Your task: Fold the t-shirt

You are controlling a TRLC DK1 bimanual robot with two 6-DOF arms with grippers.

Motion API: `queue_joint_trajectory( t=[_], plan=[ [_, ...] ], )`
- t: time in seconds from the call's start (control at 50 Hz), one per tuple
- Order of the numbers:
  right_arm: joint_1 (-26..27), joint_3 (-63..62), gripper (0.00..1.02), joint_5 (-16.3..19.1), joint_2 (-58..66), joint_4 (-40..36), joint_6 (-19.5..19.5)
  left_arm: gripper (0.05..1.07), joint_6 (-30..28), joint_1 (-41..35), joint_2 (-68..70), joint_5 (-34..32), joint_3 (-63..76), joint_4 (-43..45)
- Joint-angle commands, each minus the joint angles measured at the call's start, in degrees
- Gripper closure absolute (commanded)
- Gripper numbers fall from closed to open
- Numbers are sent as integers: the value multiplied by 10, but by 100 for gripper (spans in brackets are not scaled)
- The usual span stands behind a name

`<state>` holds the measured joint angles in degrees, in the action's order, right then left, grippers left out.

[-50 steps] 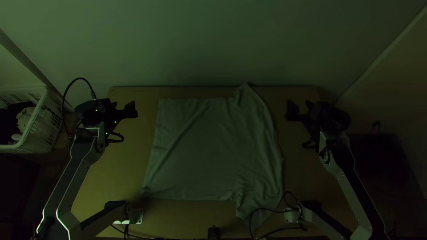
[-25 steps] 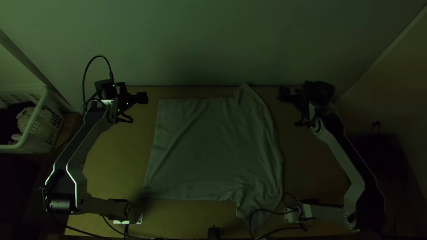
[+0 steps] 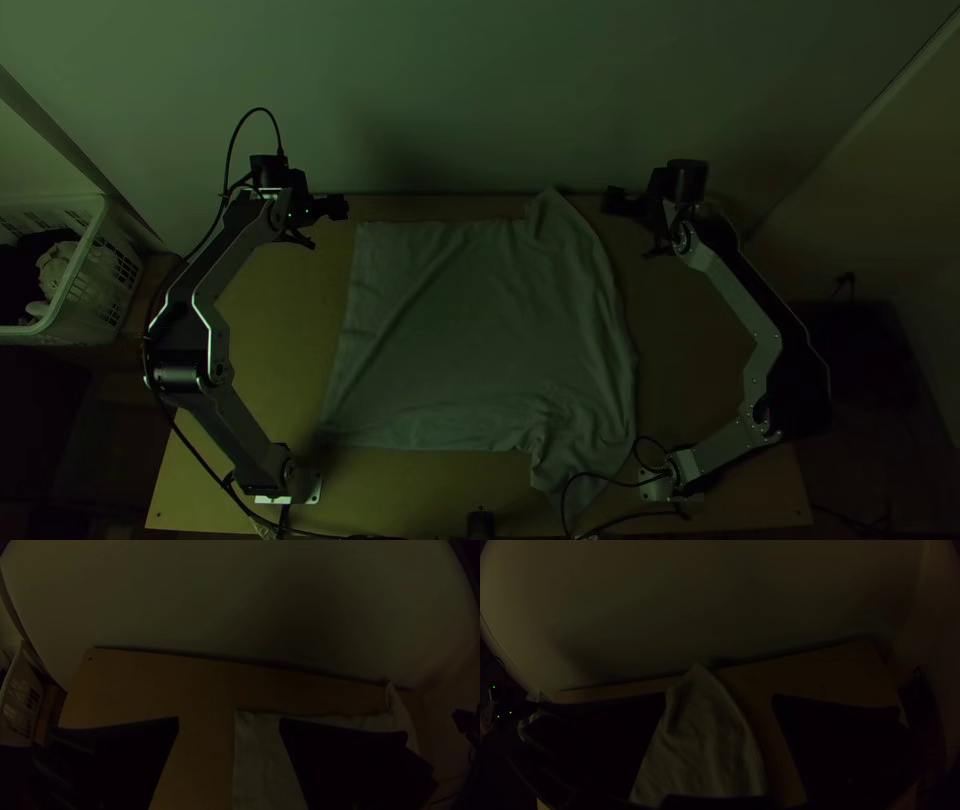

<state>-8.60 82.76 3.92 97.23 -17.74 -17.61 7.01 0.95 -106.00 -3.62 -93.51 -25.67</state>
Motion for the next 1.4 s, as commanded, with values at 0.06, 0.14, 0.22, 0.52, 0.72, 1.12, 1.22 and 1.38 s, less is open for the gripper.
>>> queue_joint_trajectory(
  t=[0.06,0.14,0.22,0.52,0.72,1.12,1.22,1.38],
  plan=[
    [6,61,5,3,65,-19,-16,12,-7,-7,-52,0,-44,-16],
    [5,81,4,3,85,-23,-23,18,-8,-11,-73,0,-61,-18],
    [4,105,4,3,107,-32,-38,18,-8,-14,-95,0,-77,-19],
    [-2,183,4,2,182,-83,-51,18,-18,-32,-165,19,-117,-21],
    [-6,204,5,1,208,-83,-52,17,-18,-38,-202,41,-142,-24],
    [-5,259,4,-1,260,-121,-55,17,-35,-48,-236,61,-156,-45],
    [-5,267,4,-3,272,-122,-55,21,-37,-54,-236,63,-151,-51],
    [-6,282,4,-7,293,-131,-58,50,-37,-63,-229,70,-137,-34]
  ],
)
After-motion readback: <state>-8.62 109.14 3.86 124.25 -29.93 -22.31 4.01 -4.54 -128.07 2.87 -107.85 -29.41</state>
